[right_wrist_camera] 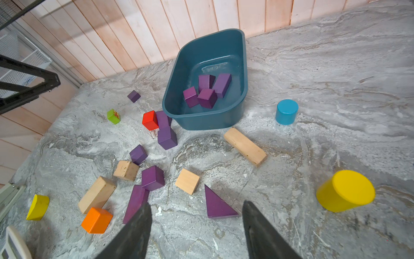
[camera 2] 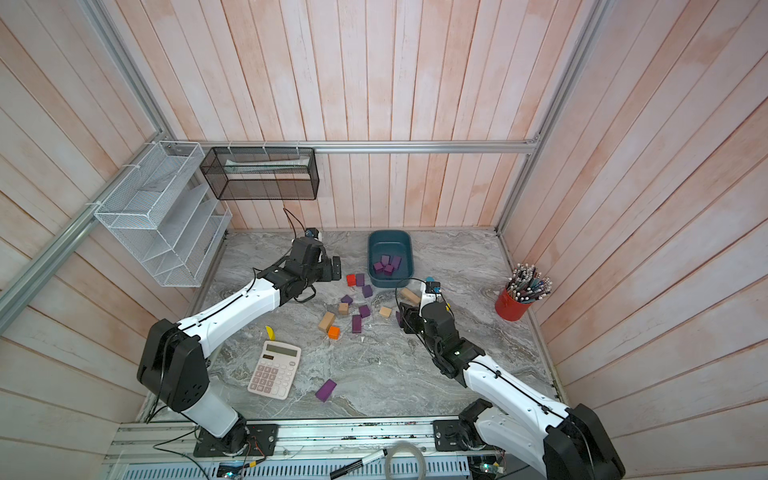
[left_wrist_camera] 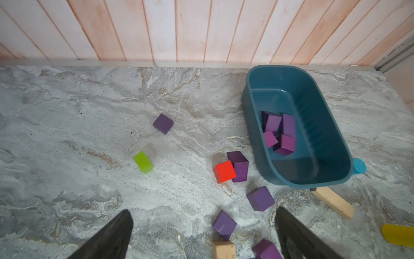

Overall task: Pick purple bricks into the storage bin
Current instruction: Pick up the building block from the center of the board.

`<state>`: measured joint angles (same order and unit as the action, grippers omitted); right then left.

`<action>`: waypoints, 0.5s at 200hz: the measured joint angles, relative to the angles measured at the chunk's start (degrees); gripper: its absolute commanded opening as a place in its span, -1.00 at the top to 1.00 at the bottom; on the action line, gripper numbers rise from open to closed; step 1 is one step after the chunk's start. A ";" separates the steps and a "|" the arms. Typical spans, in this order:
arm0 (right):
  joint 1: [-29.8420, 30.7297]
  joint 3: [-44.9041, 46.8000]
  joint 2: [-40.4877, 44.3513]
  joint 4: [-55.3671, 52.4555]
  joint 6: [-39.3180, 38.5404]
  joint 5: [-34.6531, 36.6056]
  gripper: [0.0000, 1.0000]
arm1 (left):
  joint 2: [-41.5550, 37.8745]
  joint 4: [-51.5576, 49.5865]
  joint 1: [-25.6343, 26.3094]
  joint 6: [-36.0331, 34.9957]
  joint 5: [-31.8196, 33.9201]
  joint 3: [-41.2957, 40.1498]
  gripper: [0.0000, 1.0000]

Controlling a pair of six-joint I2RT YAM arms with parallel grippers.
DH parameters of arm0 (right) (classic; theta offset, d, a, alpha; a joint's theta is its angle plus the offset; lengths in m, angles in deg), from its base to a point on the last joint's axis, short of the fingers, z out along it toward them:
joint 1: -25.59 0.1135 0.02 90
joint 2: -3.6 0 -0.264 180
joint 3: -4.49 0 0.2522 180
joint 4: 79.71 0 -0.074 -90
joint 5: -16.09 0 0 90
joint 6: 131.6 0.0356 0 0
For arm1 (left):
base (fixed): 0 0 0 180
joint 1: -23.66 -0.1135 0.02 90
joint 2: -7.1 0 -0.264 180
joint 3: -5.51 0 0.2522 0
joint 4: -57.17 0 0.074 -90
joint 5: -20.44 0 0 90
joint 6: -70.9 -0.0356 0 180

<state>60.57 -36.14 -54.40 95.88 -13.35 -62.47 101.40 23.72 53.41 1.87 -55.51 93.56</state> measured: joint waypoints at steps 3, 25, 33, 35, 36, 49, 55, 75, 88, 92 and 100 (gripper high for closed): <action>0.15 -0.09 -0.22 0.00 -0.02 -0.04 -0.33 | -0.04 -0.15 -0.26 0.15 0.04 -0.15 -0.97; 1.16 -0.66 -1.64 0.09 -0.63 -0.66 -0.32 | 0.20 -1.38 -2.01 1.18 0.20 -0.31 -0.96; 1.51 -0.83 -2.03 0.15 -0.87 -0.87 -0.32 | 0.44 -1.99 -2.69 1.49 0.35 -0.11 -0.96; 1.62 -0.87 -2.14 0.22 -0.94 -0.92 -0.32 | 0.61 -2.12 -2.84 1.57 0.42 0.02 -0.95; 1.70 -0.90 -2.23 0.28 -0.96 -0.96 -0.32 | 0.68 -2.16 -2.91 1.60 0.42 0.07 -0.95; 2.45 -1.05 -2.82 0.66 -1.44 -1.14 -0.32 | 2.25 -3.19 -3.89 1.88 0.81 1.51 -0.94; 2.75 -1.11 -3.13 0.92 -1.64 -1.27 -0.32 | 3.28 -3.67 -4.26 2.03 0.98 2.45 -0.93; 3.54 -1.75 -4.55 1.42 -2.62 -2.25 -0.31 | 8.39 -5.01 -4.98 2.03 1.60 6.97 -0.85; 3.80 -2.21 -5.51 1.92 -3.39 -3.10 -0.31 | 11.72 -5.55 -5.07 2.14 2.12 9.86 -0.82; 3.89 -2.45 -5.95 2.05 -3.74 -3.50 -0.31 | 12.48 -5.64 -5.07 2.19 2.14 10.43 -0.82; 3.96 -3.13 -6.91 2.25 -4.42 -4.22 -0.31 | 13.77 -5.70 -5.07 2.16 2.12 11.21 -0.82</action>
<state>64.53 -39.27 -61.31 98.13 -17.76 -66.69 115.17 18.02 48.34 4.03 -53.39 104.77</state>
